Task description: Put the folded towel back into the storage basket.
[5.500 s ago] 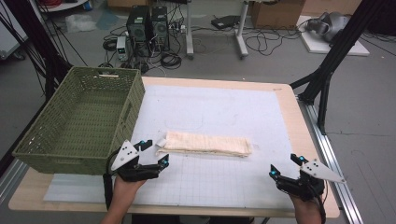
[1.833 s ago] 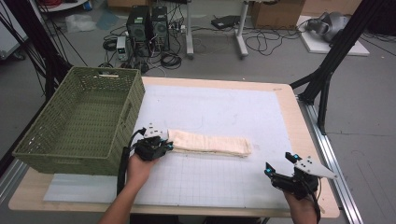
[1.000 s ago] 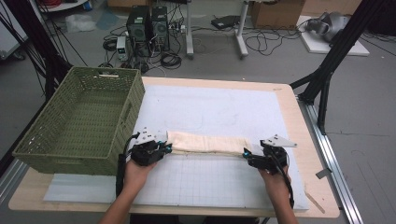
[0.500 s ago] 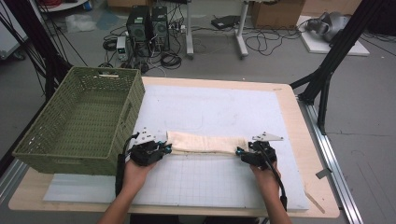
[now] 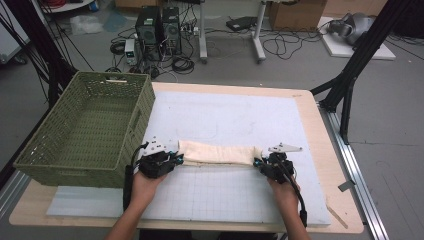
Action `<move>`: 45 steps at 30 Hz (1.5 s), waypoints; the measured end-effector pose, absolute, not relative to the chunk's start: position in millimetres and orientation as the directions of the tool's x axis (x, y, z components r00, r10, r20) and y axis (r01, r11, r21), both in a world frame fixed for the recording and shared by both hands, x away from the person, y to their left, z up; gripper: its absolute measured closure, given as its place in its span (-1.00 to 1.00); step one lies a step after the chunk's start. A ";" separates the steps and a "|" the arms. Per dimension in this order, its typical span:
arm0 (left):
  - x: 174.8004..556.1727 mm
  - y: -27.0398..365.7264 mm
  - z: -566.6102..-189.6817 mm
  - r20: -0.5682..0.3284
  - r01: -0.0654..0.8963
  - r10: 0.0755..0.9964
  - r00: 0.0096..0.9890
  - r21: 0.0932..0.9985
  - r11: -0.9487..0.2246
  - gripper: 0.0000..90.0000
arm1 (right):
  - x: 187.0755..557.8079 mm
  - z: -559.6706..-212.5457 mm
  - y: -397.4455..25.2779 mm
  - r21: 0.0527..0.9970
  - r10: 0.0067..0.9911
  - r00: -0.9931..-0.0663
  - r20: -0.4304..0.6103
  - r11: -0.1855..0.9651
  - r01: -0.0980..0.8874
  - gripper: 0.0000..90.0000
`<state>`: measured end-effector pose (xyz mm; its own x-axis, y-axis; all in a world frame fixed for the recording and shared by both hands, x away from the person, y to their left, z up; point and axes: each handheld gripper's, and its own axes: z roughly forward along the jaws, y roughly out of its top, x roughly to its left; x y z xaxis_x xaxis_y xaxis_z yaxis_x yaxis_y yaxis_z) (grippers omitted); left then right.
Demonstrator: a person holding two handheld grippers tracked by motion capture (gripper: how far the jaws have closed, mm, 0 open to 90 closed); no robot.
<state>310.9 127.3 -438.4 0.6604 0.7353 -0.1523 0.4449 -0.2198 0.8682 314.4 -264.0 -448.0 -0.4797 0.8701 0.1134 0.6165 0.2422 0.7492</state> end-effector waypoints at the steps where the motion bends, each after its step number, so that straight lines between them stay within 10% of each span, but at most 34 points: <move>1: 310.7 127.5 -438.1 -0.151 0.443 0.735 0.661 0.869 -0.220 0.77 | 314.5 -447.6 -264.2 0.751 0.868 -0.487 0.103 0.253 0.610 0.77; 45: 277.3 132.8 -384.9 -0.092 0.216 0.642 0.761 0.969 -0.117 0.89 | 306.8 -394.2 -314.4 0.935 0.773 -0.632 0.043 0.192 0.299 0.80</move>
<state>277.3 132.8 -384.9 0.7614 0.6418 -0.0919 0.2157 -0.1171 0.9694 306.8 -314.4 -394.2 -0.6325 0.7734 0.0434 0.2990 0.1921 0.9347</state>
